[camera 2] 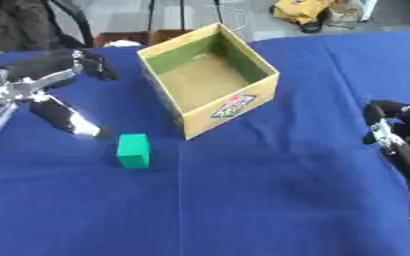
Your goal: Pick up objects on the table and place them in the box.
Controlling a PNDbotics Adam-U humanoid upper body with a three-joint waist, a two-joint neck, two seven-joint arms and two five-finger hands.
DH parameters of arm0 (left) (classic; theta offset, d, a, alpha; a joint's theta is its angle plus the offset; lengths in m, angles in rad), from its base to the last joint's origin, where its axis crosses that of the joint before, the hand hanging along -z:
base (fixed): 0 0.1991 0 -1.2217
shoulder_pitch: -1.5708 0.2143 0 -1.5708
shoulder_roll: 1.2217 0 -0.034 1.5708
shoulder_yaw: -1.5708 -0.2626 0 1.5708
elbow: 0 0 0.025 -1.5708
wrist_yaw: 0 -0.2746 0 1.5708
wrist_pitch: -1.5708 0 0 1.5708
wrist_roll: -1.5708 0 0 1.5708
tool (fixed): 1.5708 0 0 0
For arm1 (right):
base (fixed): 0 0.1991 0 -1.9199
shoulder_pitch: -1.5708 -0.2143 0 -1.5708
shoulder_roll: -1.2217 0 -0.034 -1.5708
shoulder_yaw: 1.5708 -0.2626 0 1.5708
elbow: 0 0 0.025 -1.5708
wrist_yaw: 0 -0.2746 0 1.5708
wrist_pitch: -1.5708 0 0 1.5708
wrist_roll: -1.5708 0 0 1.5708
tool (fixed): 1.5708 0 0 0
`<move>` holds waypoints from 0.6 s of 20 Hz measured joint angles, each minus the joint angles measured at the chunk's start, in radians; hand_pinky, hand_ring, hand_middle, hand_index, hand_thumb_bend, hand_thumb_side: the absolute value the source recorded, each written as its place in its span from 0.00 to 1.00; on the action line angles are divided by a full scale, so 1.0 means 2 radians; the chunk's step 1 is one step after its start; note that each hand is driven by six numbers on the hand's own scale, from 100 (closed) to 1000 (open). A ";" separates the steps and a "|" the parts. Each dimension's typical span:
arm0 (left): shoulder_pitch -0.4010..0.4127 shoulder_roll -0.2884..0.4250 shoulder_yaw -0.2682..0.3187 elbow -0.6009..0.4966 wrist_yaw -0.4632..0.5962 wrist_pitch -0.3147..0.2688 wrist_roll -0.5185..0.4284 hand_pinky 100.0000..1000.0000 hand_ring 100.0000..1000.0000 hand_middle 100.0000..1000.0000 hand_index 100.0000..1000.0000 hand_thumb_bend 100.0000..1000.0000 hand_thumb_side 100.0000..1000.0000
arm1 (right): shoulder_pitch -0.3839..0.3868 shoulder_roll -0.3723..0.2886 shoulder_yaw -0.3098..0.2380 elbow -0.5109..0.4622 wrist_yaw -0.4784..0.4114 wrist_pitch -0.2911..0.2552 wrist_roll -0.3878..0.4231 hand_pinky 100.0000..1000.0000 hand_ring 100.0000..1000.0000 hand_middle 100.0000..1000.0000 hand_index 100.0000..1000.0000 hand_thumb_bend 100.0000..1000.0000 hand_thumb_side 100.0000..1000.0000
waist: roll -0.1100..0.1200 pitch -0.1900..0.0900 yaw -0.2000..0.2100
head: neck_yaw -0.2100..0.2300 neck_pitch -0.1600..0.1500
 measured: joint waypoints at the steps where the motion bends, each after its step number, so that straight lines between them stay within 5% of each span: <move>1: -0.001 0.000 -0.004 0.001 -0.004 -0.003 -0.004 0.69 0.65 0.64 0.78 0.75 0.47 | 0.001 0.000 0.000 0.000 0.000 0.000 0.000 0.42 0.37 0.53 0.72 0.32 0.57 | 0.000 0.000 0.000 | 0.000 0.000; 12: 0.006 -0.030 -0.034 0.031 -0.053 -0.007 0.002 0.66 0.60 0.59 0.75 0.69 0.48 | 0.001 0.000 0.000 0.000 0.000 0.000 0.000 0.42 0.37 0.53 0.72 0.32 0.57 | 0.000 0.000 0.001 | 0.000 0.000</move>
